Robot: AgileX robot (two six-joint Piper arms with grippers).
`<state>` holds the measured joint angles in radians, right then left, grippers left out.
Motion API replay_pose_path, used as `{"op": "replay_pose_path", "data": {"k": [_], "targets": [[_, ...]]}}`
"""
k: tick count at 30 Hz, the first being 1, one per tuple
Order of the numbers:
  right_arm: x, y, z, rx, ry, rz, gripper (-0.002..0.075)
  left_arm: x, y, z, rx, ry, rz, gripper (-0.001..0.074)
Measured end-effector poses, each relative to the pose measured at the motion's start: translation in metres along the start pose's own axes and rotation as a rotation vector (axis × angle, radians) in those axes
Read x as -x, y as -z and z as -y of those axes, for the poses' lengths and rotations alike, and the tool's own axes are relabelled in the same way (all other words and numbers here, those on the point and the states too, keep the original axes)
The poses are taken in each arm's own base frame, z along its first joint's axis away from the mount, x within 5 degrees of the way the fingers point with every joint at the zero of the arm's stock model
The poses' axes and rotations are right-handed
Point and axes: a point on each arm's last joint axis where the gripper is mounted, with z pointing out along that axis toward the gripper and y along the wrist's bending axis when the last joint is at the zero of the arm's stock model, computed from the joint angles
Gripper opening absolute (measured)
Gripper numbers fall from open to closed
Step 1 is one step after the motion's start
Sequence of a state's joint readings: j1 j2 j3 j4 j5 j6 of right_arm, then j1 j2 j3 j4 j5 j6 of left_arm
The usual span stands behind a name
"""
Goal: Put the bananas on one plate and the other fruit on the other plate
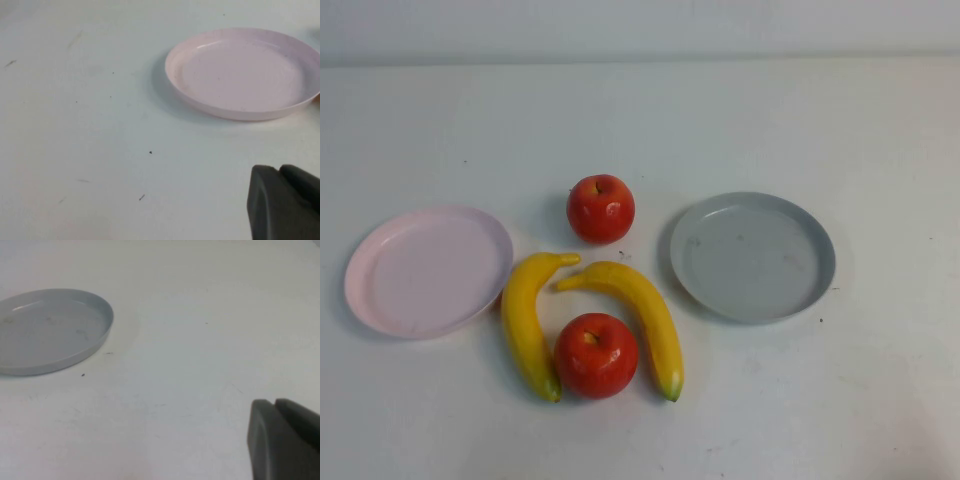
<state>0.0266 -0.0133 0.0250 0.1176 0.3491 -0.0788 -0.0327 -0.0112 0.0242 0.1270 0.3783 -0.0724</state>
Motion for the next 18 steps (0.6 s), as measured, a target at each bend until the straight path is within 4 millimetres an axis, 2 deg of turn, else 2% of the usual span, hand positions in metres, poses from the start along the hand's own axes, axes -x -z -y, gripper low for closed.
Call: {"op": "replay_pose_path", "data": {"k": [14, 18], "targets": [[0.0, 0.0, 0.0, 0.0, 0.0, 0.0, -0.0017, 0.0006, 0.0, 0.0, 0.0, -0.002, 0.007, -0.0002], [0.0, 0.0, 0.0, 0.0, 0.0, 0.0, -0.0017, 0.0037, -0.0001, 0.0017, -0.02, 0.046, 0.045, -0.0002]]}}
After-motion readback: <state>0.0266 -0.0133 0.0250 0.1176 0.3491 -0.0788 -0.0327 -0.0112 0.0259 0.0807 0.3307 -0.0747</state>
